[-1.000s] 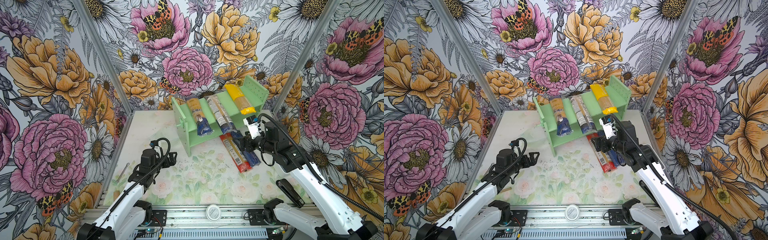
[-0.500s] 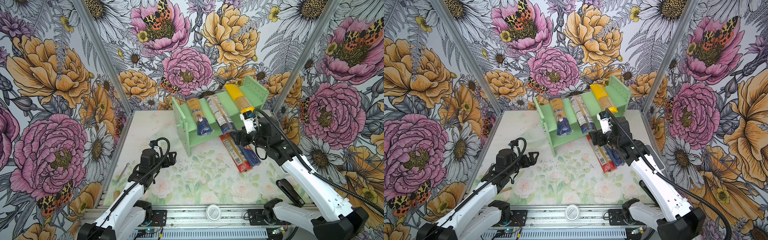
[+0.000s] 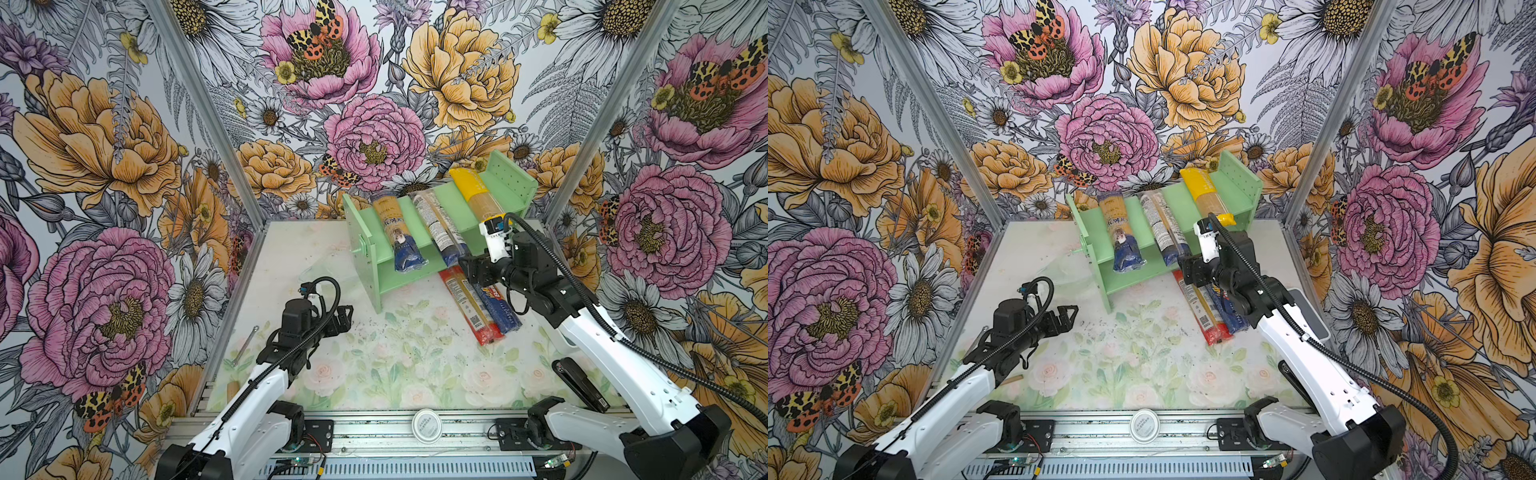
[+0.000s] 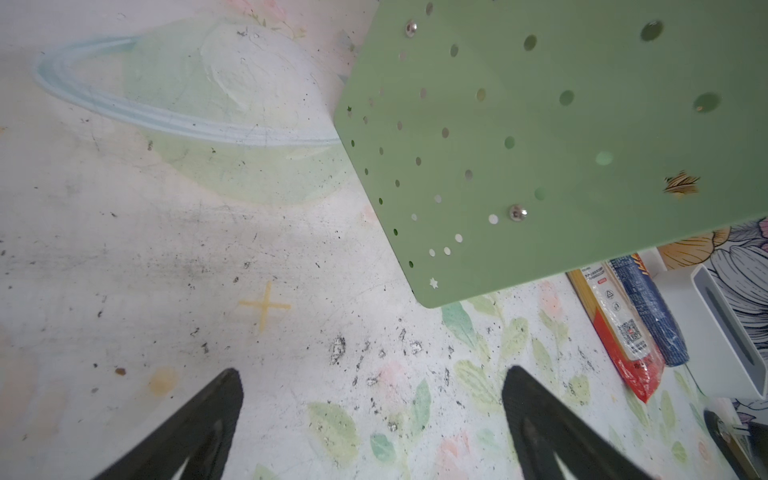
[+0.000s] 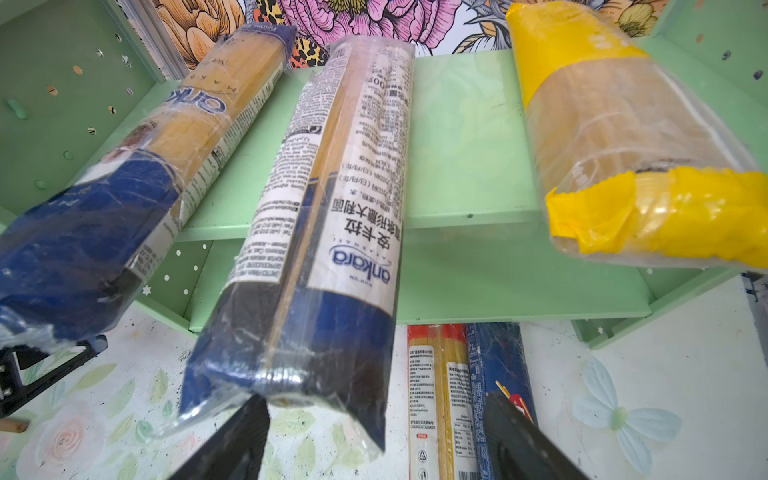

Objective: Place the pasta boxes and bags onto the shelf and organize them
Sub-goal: 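Move the right gripper down over the red-and-white spaghetti bag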

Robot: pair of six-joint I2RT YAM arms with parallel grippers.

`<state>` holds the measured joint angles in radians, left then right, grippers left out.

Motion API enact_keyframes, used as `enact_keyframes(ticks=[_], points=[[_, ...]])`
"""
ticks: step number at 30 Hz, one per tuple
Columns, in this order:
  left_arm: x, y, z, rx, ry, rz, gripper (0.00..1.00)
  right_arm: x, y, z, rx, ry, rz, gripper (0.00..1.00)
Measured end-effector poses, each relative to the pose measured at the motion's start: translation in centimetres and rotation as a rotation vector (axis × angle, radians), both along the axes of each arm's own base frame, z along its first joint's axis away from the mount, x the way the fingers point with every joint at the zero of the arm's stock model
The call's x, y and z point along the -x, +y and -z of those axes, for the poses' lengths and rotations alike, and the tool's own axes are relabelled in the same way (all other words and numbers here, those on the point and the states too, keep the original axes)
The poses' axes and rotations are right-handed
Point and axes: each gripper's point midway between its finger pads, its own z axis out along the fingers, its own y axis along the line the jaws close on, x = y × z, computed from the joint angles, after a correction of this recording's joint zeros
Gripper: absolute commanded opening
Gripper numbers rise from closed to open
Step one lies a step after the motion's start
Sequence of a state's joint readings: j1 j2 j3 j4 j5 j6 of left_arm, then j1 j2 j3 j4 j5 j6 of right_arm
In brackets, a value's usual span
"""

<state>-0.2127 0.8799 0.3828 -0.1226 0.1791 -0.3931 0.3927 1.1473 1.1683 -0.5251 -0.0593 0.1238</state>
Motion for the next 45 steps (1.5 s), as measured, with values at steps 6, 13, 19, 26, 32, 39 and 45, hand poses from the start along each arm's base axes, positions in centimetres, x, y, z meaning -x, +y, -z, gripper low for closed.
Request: enact_keyframes(ticks=[6, 13, 19, 26, 32, 39, 45], points=[[0.0, 0.0, 0.0, 0.0, 0.0, -0.001, 0.99, -0.7, -0.4, -0.2, 0.003, -0.015, 0.036, 0.82], [0.0, 0.0, 0.0, 0.0, 0.0, -0.001, 0.99, -1.7, -0.4, -0.2, 0.006, -0.024, 0.061, 0.82], [0.0, 0.1, -0.1, 0.001, -0.003, -0.002, 0.99, -2.1, -0.4, 0.0, 0.015, -0.025, 0.075, 0.83], [0.0, 0.1, -0.2, 0.002, -0.008, -0.002, 0.99, -1.5, -0.6, -1.1, 0.004, -0.054, 0.071, 0.86], [0.0, 0.2, -0.4, 0.003, -0.016, -0.008, 0.99, 0.6, -0.9, -2.8, -0.015, -0.081, 0.041, 0.86], [0.0, 0.2, -0.6, 0.005, -0.021, -0.008, 0.99, 4.0, -2.6, -2.3, 0.002, -0.073, 0.042, 0.91], [0.0, 0.2, -0.6, 0.006, -0.022, -0.006, 0.99, 5.2, -3.8, 0.7, -0.016, 0.049, 0.091, 0.96]])
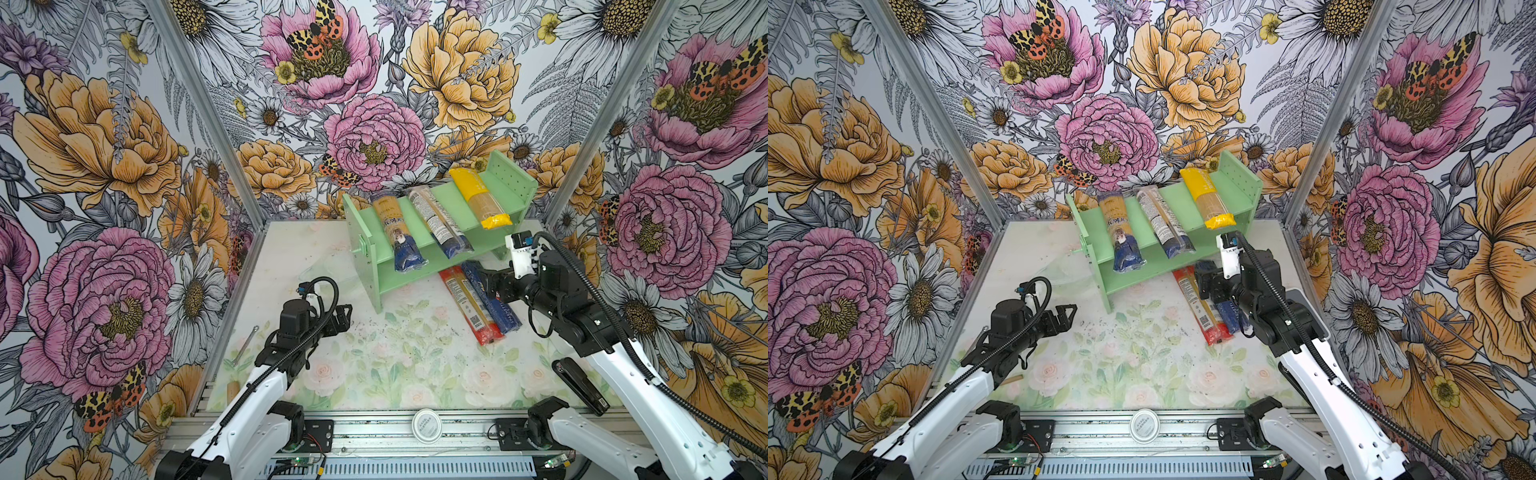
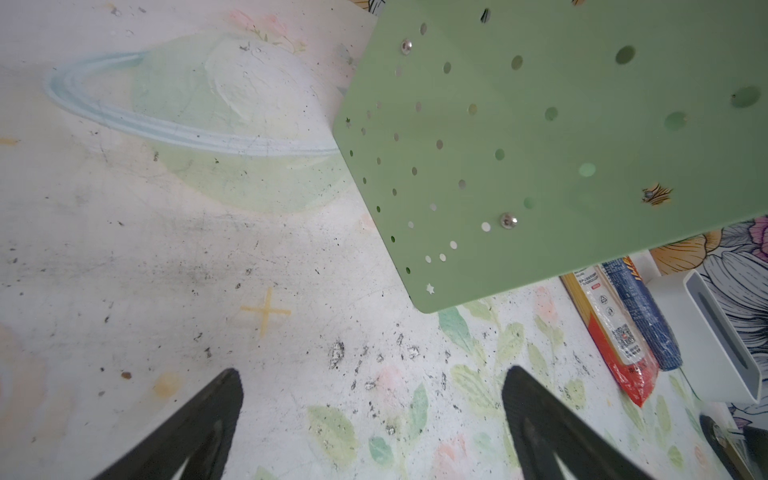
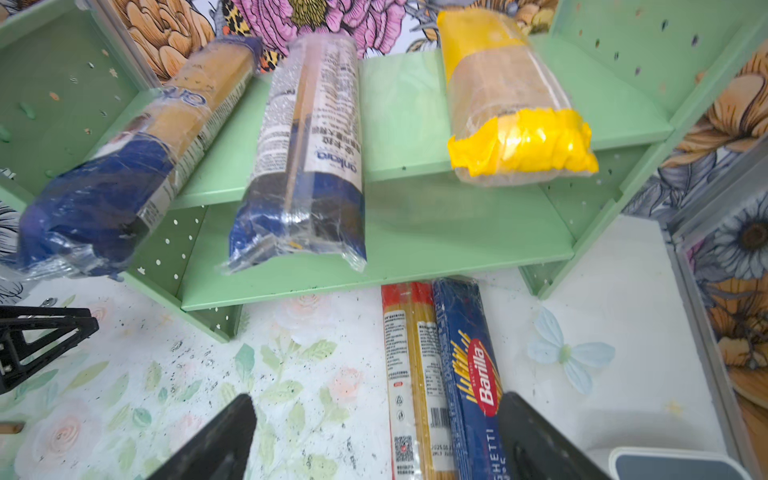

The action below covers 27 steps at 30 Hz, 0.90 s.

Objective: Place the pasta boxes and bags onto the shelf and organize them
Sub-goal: 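Move the right gripper down over the red-and-white spaghetti bag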

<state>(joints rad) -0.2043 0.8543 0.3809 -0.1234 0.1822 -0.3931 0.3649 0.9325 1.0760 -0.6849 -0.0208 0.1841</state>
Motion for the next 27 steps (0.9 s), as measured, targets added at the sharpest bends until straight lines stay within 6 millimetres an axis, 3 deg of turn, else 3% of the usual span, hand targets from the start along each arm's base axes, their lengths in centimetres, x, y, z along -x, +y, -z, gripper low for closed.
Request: enact_keyframes(ticks=[3, 10, 12, 27], points=[[0.0, -0.1, 0.0, 0.002, 0.001, 0.004, 0.99, 0.2, -0.2, 3.4, -0.002, 0.117, 0.033, 0.96], [0.1, -0.2, 0.0, 0.005, 0.003, 0.009, 0.99, 1.6, -0.8, 13.5, 0.03, 0.43, 0.107, 0.97], [0.0, -0.1, 0.1, 0.004, 0.004, 0.008, 0.99, 2.2, -1.0, 15.4, 0.043, 0.483, 0.12, 0.97], [0.0, 0.0, 0.2, 0.004, 0.007, 0.004, 0.99, 3.2, -0.8, 21.8, 0.042, 0.634, 0.138, 0.98]])
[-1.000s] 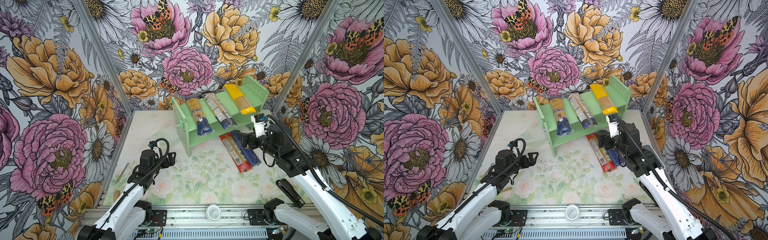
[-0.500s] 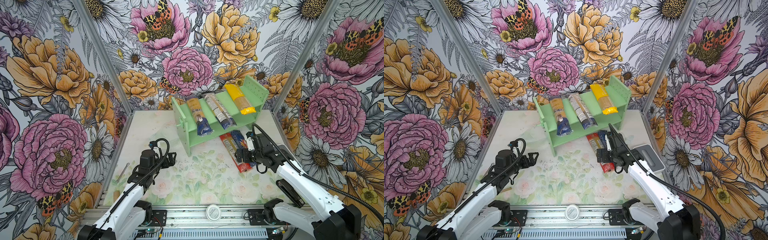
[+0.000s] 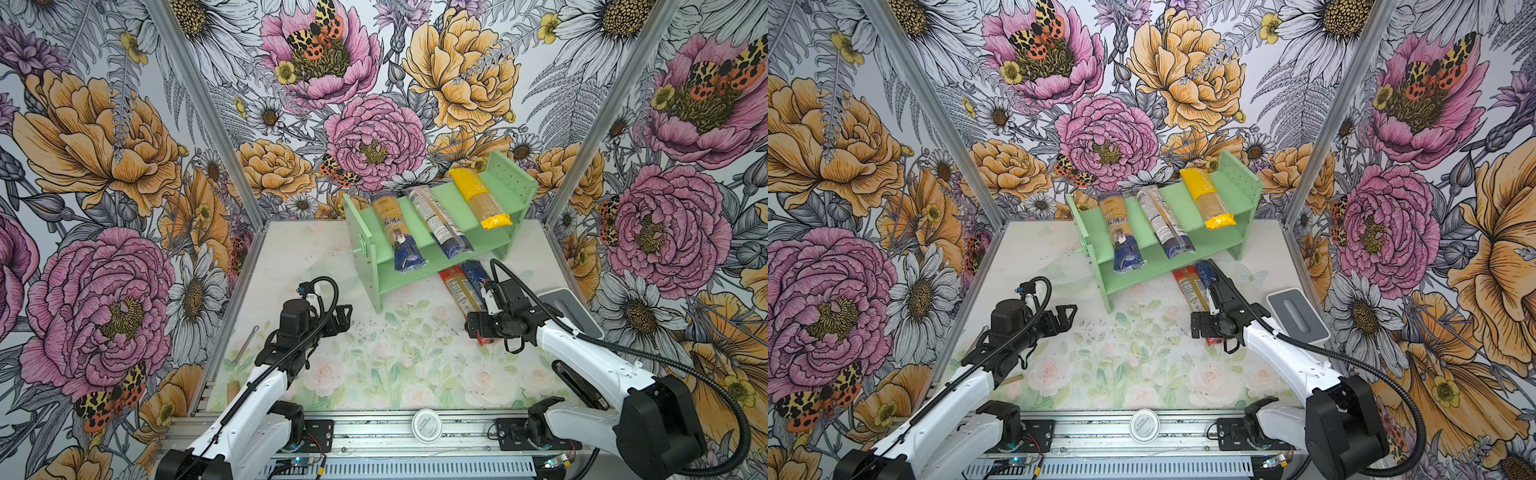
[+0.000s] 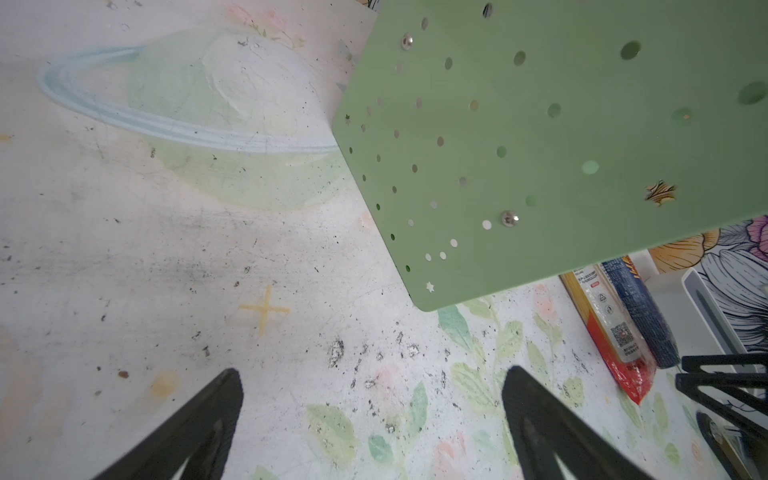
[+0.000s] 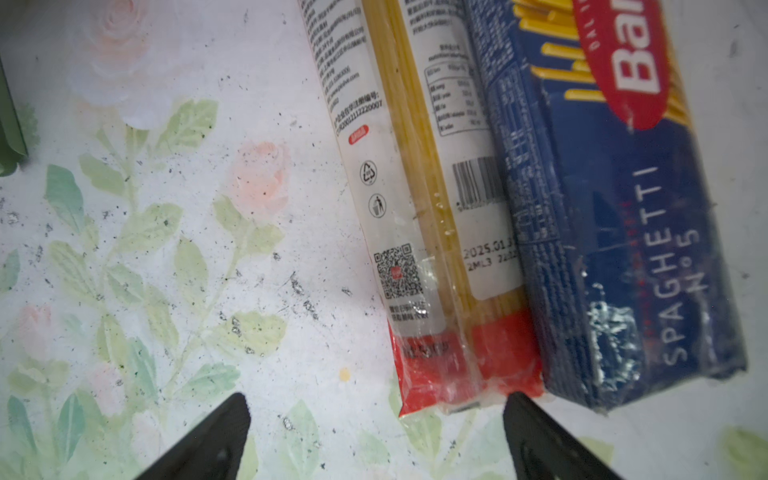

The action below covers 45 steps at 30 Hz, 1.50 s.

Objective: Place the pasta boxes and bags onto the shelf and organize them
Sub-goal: 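Close the right gripper on the red-and-white bag's near end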

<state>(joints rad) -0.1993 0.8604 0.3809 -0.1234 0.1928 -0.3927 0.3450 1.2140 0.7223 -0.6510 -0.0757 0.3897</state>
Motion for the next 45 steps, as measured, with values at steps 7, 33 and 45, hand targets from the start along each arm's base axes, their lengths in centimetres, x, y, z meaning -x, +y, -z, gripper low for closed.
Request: enact_keyframes(ticks=[7, 33, 45], points=[[0.0, 0.0, 0.0, 0.0, 0.0, -0.002, 0.99, -0.2, -0.6, 1.4, 0.006, 0.024, 0.046, 0.99], [0.0, 0.2, 0.1, -0.001, 0.004, -0.006, 0.99, -2.8, -1.3, 4.6, 0.02, 0.066, 0.128, 0.99], [0.0, 0.2, 0.1, -0.001, 0.005, -0.006, 0.99, -1.9, 2.7, 4.3, -0.021, -0.023, -0.007, 0.98]])
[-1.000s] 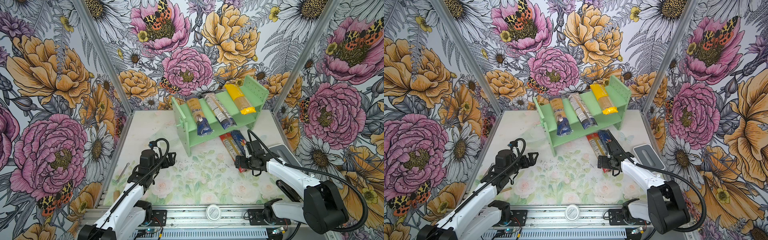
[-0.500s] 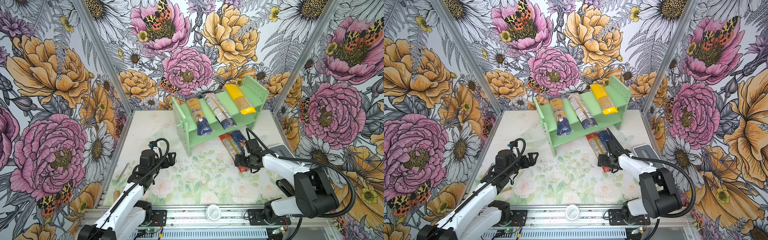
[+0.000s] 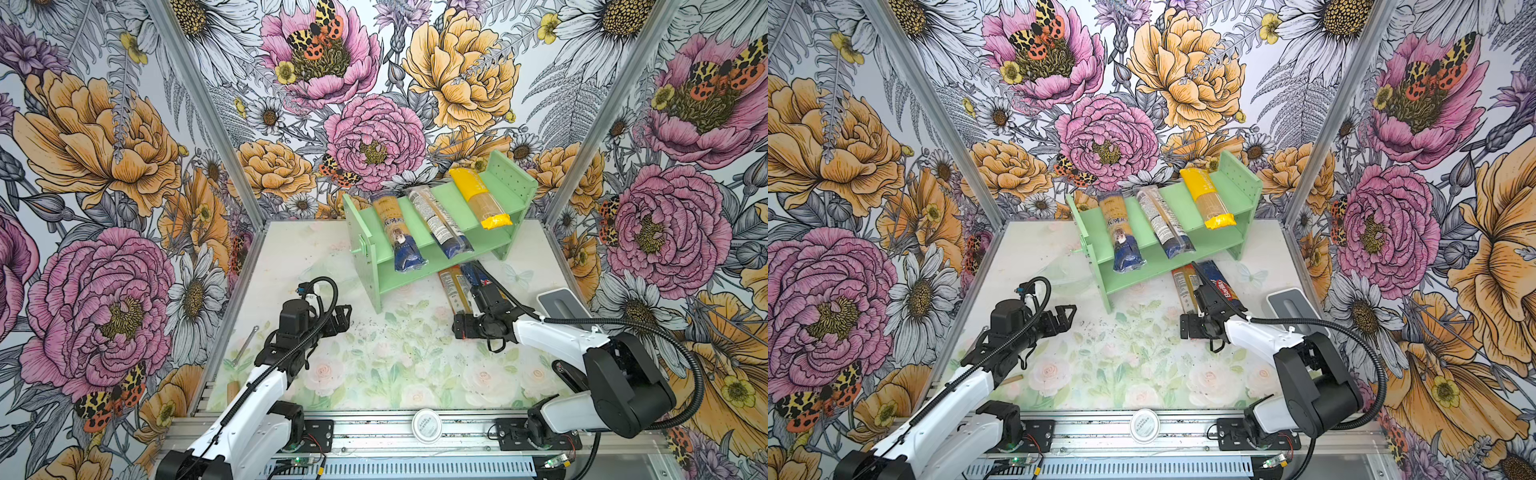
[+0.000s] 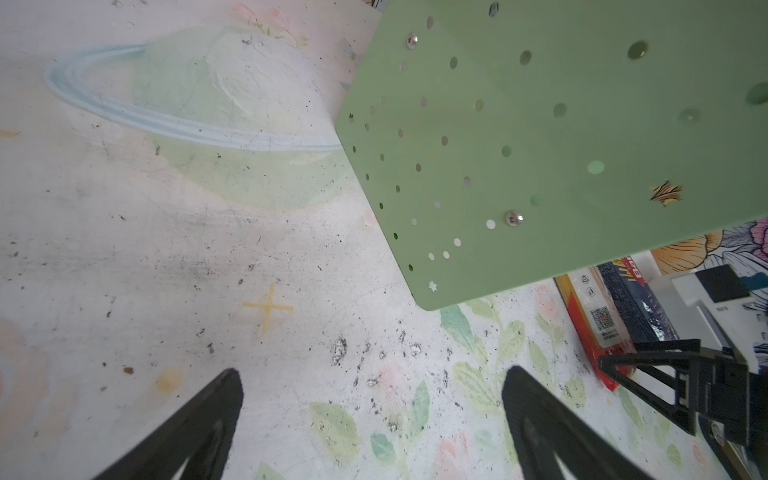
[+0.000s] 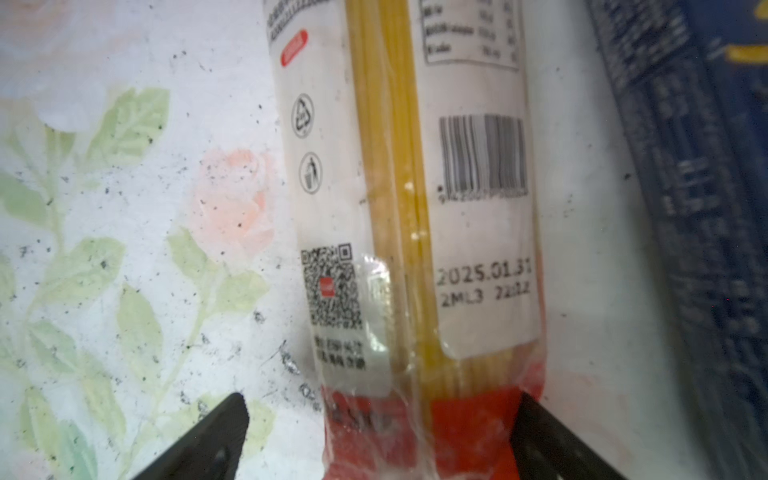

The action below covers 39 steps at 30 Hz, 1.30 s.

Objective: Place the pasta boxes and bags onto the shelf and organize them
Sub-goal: 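Close the right gripper on the red-and-white bag's near end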

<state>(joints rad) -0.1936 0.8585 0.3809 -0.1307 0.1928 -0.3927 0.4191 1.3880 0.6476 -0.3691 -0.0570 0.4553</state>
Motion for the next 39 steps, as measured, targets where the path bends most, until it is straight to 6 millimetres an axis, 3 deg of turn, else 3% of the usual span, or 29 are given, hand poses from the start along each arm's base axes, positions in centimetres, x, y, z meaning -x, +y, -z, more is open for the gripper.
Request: enact_keyframes(ticks=[6, 12, 24, 30, 39], points=[[-0.1, -0.1, 0.5, -0.001, 0.016, 0.002, 0.99, 0.8, 0.1, -1.5, -0.035, -0.098, -0.018, 0.98], [-0.1, -0.1, 0.6, 0.0, 0.022, 0.003, 0.99, -0.2, -0.8, -3.1, -0.013, -0.201, 0.022, 0.99], [-0.2, -0.1, 0.5, 0.002, 0.015, 0.005, 0.99, -1.9, -1.2, 0.3, 0.064, -0.156, 0.053, 0.99], [-0.2, -0.2, 0.4, 0.003, 0.012, 0.005, 0.99, -3.2, -0.4, 0.5, 0.028, -0.209, 0.061, 0.99], [-0.2, -0.1, 0.3, 0.003, 0.009, 0.005, 0.99, -3.1, 1.2, 0.9, -0.001, -0.288, 0.028, 0.98]])
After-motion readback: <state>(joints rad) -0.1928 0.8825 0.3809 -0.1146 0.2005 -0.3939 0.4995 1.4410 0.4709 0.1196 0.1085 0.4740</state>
